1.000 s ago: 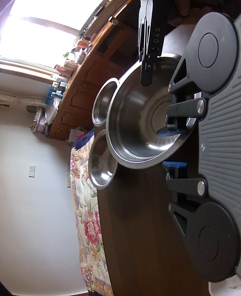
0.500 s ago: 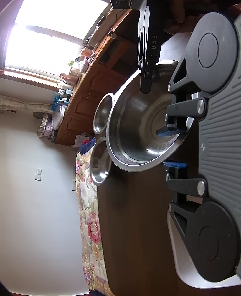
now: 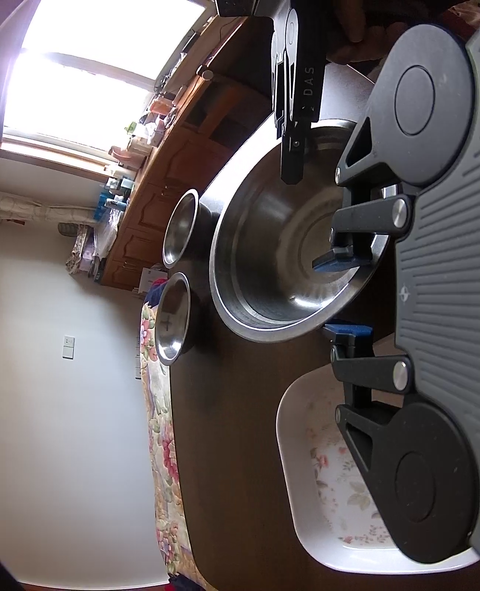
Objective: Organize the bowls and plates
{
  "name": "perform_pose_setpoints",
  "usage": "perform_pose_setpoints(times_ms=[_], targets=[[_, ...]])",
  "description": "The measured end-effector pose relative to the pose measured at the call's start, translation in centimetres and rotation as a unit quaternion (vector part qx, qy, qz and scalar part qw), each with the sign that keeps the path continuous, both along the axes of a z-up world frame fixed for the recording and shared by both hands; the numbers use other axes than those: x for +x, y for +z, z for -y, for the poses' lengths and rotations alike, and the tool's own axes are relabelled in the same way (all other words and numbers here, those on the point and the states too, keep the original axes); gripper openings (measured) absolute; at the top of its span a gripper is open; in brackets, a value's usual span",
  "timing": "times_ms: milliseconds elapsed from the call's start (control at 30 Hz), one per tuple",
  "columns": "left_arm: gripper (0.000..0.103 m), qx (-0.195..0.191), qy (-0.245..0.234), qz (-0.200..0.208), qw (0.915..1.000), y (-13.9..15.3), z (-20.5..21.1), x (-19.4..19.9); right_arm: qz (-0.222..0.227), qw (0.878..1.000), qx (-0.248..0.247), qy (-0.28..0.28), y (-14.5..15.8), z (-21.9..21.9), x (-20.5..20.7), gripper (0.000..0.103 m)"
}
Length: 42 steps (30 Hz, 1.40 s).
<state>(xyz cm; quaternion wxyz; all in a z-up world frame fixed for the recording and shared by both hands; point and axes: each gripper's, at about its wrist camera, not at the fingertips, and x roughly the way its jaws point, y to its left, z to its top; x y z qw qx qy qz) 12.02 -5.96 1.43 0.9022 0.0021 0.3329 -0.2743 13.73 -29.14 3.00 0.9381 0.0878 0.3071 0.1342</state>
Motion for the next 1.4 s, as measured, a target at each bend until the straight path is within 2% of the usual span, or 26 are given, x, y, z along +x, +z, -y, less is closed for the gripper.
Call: perform_pose_setpoints(times_ms=[1133, 1400], targets=[[0.055, 0.0, 0.008, 0.008, 0.9999, -0.1, -0.4, 0.4, -0.003, 1.0, -0.013, -0.01, 0.1, 0.1, 0.4, 0.027], [0.055, 0.0, 0.011, 0.012, 0.9999, 0.3, -0.8, -0.1, -0.002, 1.0, -0.024, -0.001, 0.2, -0.5, 0.1, 0.03]])
